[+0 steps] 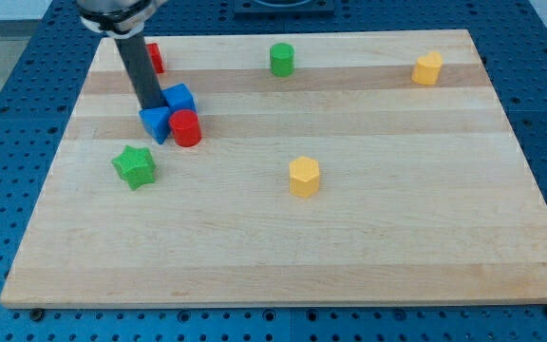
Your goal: Place the blue triangle on top of the red circle
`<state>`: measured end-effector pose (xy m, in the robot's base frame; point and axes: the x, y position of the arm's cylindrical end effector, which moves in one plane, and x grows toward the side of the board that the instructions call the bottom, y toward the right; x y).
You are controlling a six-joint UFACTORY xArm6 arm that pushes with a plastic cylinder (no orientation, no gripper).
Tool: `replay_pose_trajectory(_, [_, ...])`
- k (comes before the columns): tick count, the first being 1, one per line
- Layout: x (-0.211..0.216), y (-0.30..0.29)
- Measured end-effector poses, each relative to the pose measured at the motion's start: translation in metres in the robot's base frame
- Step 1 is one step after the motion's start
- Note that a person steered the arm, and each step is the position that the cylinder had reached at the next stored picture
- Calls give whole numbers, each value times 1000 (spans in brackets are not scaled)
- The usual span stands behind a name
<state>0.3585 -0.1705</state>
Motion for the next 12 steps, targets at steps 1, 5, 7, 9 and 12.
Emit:
replay_pose_trajectory(1, [0, 29])
replay_pose_trajectory(5, [-8, -68])
replay_pose_trajectory(7, [53, -57])
replay_pose_trajectory(9, [43, -10])
replay_pose_trajectory(12, [43, 84])
